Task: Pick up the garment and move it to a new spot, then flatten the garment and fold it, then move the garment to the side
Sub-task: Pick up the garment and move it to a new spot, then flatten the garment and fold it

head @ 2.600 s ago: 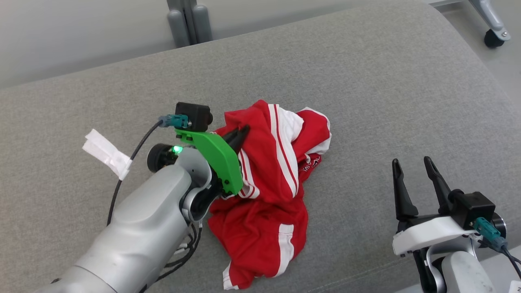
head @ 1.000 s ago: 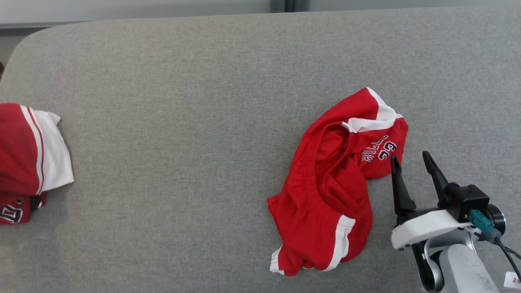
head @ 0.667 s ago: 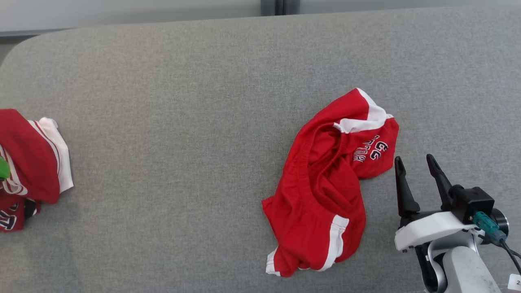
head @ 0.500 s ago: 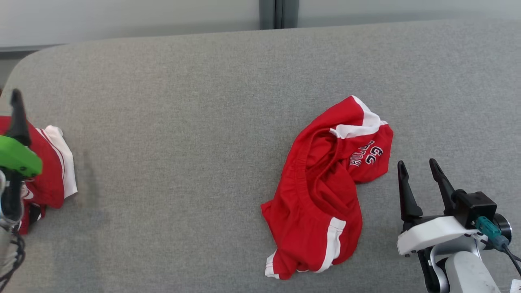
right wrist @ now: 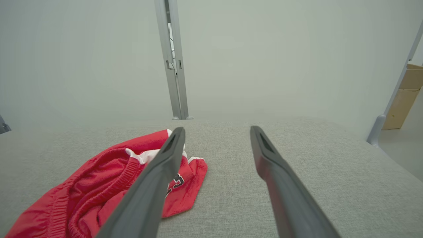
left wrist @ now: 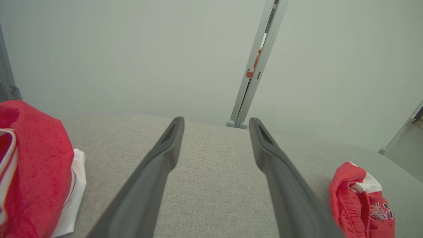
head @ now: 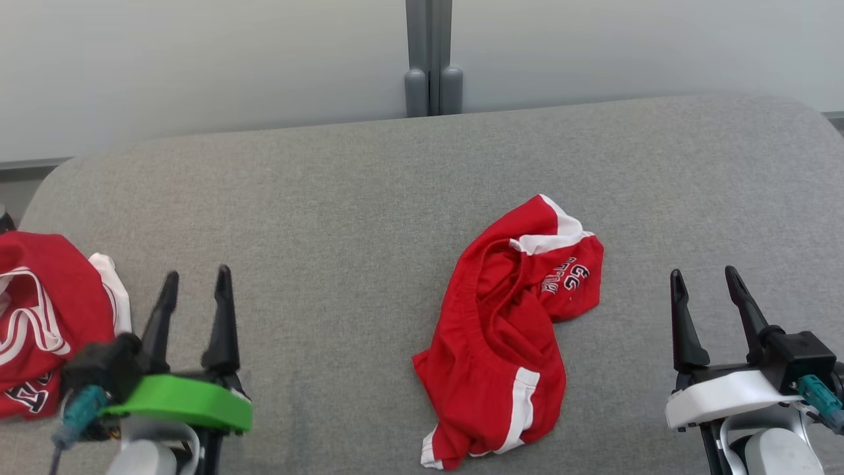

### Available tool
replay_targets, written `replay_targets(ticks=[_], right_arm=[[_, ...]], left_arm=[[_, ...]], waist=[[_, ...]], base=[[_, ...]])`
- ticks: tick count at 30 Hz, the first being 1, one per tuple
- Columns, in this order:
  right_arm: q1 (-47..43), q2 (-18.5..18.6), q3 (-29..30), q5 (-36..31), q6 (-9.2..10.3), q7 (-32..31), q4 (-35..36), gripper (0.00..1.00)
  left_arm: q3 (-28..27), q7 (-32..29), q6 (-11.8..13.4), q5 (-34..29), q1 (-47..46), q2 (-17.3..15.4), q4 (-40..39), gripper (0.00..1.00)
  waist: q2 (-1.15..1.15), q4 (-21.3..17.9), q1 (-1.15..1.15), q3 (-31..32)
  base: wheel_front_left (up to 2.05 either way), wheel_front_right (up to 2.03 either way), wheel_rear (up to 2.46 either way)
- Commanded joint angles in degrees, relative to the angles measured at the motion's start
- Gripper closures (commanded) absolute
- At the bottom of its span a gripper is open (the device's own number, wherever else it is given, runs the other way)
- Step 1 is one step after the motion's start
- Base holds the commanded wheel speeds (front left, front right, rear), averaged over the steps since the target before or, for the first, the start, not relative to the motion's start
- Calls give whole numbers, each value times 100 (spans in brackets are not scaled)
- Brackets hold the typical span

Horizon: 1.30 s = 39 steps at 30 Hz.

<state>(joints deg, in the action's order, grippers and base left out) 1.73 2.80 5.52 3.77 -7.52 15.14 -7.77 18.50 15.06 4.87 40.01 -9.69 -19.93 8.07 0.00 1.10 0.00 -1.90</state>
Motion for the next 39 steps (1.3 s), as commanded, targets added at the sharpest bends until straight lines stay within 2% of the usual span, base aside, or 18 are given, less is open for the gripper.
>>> replay_targets(ticks=[1, 9, 14, 22, 30, 39], right_arm=[[-102, 17, 30, -28, 6, 1, 50, 0], [-429, 16, -83, -215, 7, 1, -31, 0], [-559, 15, -30, -102, 7, 1, -204, 0], [-624, 16, -122, -61, 7, 1, -392, 0], [-583, 17, -224, 18, 7, 1, -463, 0], [-598, 15, -286, 54, 7, 1, -496, 0]], left_arm=[[-70, 15, -96, -287, 298, 161, -73, 0], [-1003, 16, -529, -1489, 1461, 1166, -162, 0], [-1622, 15, -853, -2240, 1874, 1518, -204, 0], [-1981, 17, -1113, -2840, 2142, 1678, -208, 0], [-1854, 17, -1237, -2861, 2200, 1700, -181, 0], [-1817, 17, -1240, -2831, 2186, 1701, -125, 0]], waist=[[0, -106, 0, 178], [0, -52, 0, 314], [0, -4, 0, 363], [0, 46, 0, 408], [0, 112, 0, 432], [0, 131, 0, 456]], base=[[0, 0, 0], [0, 0, 0], [0, 0, 0], [0, 0, 0], [0, 0, 0], [0, 0, 0]])
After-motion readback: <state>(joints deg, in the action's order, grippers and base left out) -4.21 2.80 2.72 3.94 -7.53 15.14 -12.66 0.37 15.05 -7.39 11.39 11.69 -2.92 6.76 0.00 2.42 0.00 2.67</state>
